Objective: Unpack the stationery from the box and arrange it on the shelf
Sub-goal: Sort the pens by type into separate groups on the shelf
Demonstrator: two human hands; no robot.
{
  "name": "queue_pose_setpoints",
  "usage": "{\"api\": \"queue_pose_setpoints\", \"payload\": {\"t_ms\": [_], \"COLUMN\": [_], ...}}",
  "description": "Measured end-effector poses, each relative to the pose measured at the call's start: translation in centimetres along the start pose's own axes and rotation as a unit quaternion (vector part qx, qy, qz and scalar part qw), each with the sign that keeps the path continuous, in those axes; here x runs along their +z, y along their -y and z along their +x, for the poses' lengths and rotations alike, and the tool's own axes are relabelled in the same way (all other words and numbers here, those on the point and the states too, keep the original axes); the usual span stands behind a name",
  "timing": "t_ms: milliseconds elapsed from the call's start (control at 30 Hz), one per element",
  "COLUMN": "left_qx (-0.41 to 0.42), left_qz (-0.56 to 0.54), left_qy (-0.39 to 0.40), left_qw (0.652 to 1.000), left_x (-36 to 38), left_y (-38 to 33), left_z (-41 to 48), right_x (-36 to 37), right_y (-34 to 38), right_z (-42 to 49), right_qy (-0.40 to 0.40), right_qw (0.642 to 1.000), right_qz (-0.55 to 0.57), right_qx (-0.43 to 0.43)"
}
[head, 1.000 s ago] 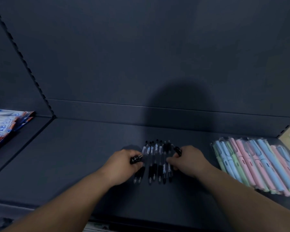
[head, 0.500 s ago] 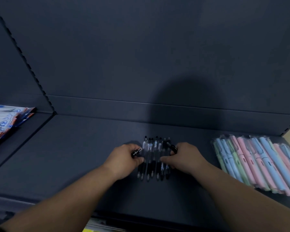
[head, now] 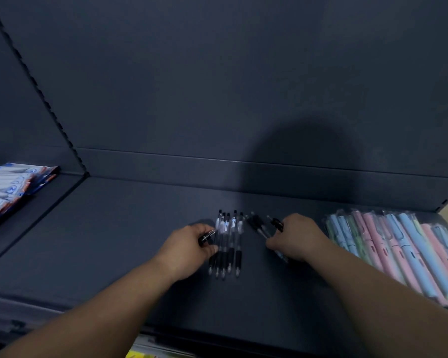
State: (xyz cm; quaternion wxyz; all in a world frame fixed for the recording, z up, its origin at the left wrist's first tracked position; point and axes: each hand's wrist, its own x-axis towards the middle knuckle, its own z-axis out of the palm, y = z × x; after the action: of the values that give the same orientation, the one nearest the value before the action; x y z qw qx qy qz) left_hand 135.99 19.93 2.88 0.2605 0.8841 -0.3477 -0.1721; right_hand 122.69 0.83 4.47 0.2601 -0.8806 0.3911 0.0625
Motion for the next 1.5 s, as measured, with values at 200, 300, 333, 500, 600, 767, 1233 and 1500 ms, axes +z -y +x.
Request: {"api": "queue_pose_setpoints", "payload": {"t_ms": [200, 300, 333, 500, 600, 767, 1233, 1500], "left_qx": [-0.008, -0.015, -0.018, -0.025, -0.028, -0.036, -0.020, -0.031], "left_qz": [-0.007, -0.014, -0.015, -0.003, 0.002, 0.008, -0.021, -0.030], "left_qy": [0.004, 0.006, 0.005, 0.002, -0.001, 0.001, 0.012, 0.017], "left_qw": [1.000, 1.000, 1.000, 1.000, 1.000, 0.999, 1.000, 0.999], "left_x": [0.1, 0.1, 0.2, 0.3, 0.3, 0.4, 0.3, 0.5], "left_y": [0.0, 0.2, 0.3, 0.2, 0.1, 0.1, -0.8, -0.4], "left_z": [0.0, 0.0, 0.1, 0.1, 0.0, 0.1, -0.9, -0.9], "right_x": [-1.6, -1.7, -1.7, -2.3, -1.7, 0.1, 2.0, 1.3], "right_y": [-1.3, -2.1, -2.2, -2.0, -1.6, -1.4, 0.1, 0.5], "right_z": [-0.3, -1.0, -1.1, -0.7, -0.4, 0.3, -2.2, -2.0], "right_qy": [-0.045, 0.002, 0.008, -0.007, -0.024, -0.079, -0.063, -0.042], "right_qw": [0.982, 0.936, 0.922, 0.903, 0.910, 0.922, 0.990, 0.994], "right_qz": [-0.044, -0.185, -0.222, -0.262, -0.247, -0.201, -0.055, -0.019], "right_qx": [-0.178, -0.300, -0.317, -0.340, -0.333, -0.323, -0.114, -0.098]}}
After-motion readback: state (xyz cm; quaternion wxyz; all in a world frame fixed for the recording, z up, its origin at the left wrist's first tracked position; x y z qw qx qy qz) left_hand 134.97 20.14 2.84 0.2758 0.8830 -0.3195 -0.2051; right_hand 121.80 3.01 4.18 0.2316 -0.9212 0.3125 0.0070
